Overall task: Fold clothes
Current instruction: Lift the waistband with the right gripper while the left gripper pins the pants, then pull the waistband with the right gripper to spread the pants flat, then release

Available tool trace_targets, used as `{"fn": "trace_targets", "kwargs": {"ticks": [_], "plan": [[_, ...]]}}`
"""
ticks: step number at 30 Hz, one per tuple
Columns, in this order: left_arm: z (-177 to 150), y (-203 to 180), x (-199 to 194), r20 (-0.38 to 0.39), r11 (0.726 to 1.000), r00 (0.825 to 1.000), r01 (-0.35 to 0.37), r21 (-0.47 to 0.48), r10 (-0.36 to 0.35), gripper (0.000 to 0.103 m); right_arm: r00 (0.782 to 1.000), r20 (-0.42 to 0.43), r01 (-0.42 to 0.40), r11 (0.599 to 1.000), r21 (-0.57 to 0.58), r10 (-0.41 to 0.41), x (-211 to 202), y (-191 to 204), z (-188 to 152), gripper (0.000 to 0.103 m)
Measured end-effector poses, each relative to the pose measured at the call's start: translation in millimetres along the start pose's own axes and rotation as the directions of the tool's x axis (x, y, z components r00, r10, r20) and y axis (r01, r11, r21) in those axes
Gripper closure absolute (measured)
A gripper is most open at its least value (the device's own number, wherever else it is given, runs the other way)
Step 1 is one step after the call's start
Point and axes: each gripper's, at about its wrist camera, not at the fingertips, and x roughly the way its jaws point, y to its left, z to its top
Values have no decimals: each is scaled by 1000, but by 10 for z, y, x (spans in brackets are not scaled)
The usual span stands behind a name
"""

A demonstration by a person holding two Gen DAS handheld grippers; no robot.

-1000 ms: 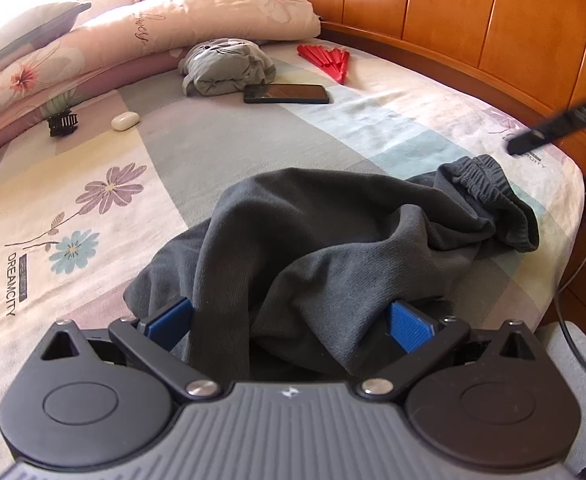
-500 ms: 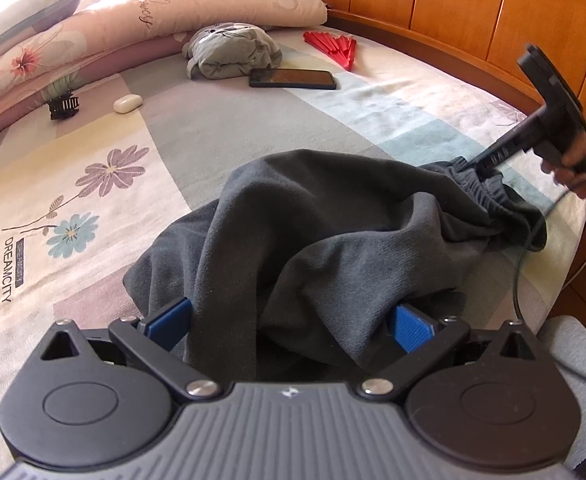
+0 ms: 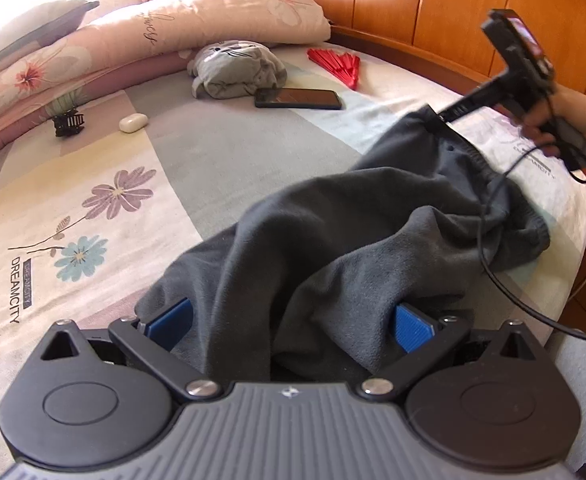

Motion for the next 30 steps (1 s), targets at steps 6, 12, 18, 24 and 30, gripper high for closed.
{"fn": "trace_targets", "kwargs": {"ticks": [6, 12, 18, 24, 30], "plan": [[54, 72, -14, 13, 1000, 1000, -12, -25, 13, 1, 998, 21, 55, 996, 65, -56, 321, -193, 369, 94], [72, 119, -14, 19, 999, 1000, -12, -38, 13, 1, 999, -47, 23, 986, 166, -15, 546, -272, 363, 87], [51, 142, -13, 21, 999, 1000, 7, -38, -6, 1, 997, -16, -76, 976, 206, 81, 41, -232, 61, 83], [3, 73, -59, 17, 999, 999, 30, -14, -30, 1, 981, -11, -183, 937, 296, 195, -552, -186, -483, 75], [-71, -113, -65, -41, 996, 997, 63, 68, -60, 1, 960, 10, -260, 879, 400, 279, -957, -36, -1108, 61]]}}
